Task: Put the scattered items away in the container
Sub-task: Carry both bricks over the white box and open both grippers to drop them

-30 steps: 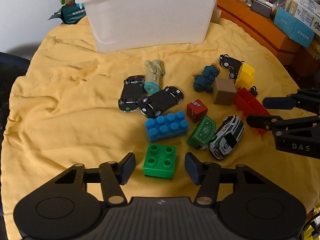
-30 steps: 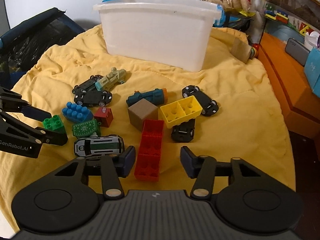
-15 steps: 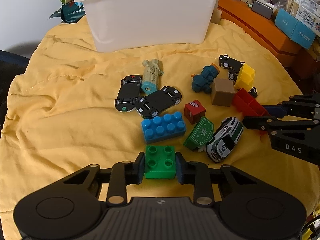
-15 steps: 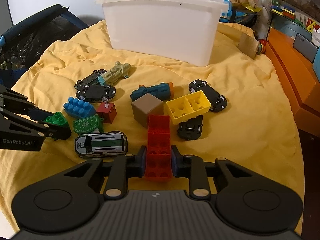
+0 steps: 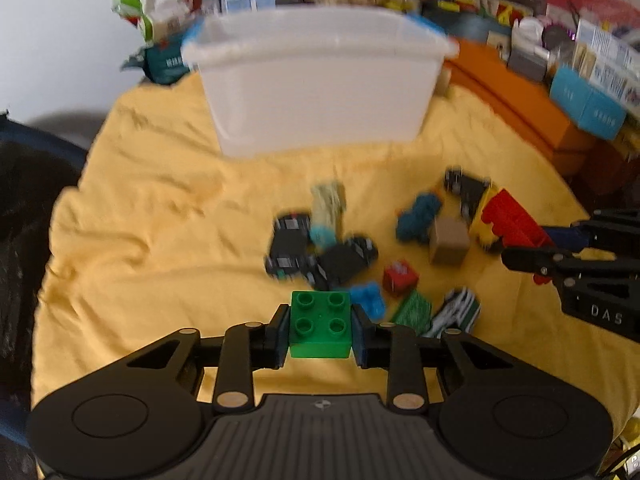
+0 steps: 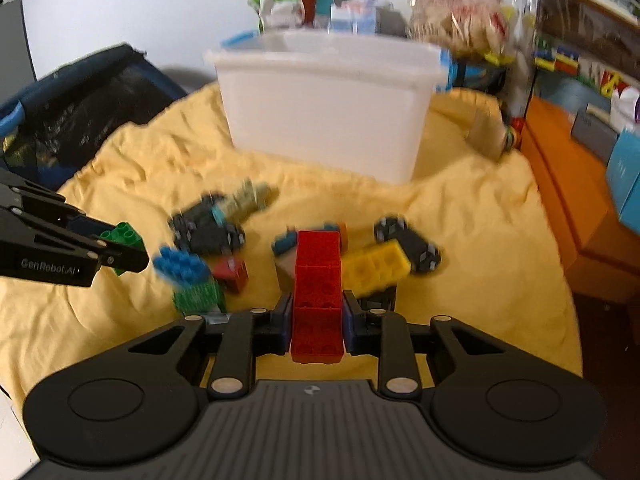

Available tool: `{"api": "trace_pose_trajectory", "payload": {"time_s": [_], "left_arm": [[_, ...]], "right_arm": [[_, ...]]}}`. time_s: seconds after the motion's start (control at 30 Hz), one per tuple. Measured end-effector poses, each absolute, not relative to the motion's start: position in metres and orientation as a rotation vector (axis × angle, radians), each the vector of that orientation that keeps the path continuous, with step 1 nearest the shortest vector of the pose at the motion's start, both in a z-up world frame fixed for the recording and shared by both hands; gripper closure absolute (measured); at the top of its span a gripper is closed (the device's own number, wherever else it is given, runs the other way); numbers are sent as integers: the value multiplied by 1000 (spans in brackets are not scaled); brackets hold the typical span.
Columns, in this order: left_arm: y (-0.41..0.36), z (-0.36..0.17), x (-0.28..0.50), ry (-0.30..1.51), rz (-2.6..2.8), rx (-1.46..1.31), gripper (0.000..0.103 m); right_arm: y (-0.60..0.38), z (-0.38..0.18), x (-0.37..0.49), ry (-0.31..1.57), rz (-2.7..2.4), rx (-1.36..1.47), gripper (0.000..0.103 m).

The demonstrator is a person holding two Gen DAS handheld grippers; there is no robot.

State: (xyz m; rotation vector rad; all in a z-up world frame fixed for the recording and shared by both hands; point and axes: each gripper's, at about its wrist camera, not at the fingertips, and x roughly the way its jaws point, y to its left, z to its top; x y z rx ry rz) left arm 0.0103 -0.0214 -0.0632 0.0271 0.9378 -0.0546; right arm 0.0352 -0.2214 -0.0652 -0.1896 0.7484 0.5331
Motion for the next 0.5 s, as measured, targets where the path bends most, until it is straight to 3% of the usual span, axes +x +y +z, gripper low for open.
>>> {"api": "trace_pose_trajectory", "payload": {"time_s": [0.5], "left_arm": [[8, 42, 102, 819, -25, 9, 69]], "right_arm": [[-201, 38, 121, 559, 512, -139, 76]]}}
